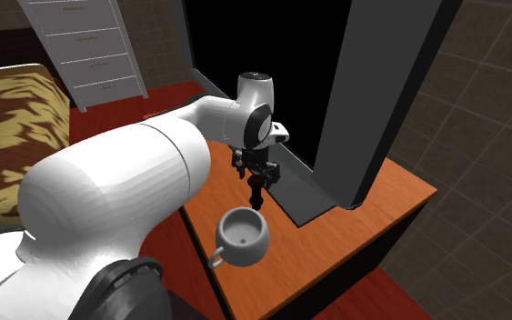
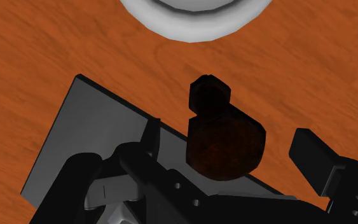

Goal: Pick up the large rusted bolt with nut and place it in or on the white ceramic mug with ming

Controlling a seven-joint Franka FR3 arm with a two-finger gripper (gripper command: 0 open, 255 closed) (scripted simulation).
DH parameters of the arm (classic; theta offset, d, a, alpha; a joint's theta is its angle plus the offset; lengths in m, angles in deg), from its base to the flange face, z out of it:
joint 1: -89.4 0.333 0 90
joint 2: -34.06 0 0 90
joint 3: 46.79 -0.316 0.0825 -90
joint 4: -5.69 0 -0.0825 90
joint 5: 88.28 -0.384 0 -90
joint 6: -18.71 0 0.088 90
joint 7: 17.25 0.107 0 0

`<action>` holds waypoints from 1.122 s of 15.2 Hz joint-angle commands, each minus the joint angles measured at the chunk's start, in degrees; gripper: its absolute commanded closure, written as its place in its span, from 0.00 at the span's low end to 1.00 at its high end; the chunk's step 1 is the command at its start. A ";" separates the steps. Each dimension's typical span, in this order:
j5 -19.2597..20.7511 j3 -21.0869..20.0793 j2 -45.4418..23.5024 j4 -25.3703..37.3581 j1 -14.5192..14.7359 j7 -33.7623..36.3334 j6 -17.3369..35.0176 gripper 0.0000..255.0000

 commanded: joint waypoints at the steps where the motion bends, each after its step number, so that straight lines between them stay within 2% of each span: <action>1: 0.02 -0.03 -0.12 -0.45 0.04 0.08 0.60 0.00; 8: 0.02 -0.03 -0.12 -0.44 0.04 0.08 0.59 0.00; 9: 0.02 -0.03 -0.12 -0.44 0.04 0.08 0.59 1.00; 17: 0.02 -0.03 -0.12 -0.44 0.04 0.08 0.59 1.00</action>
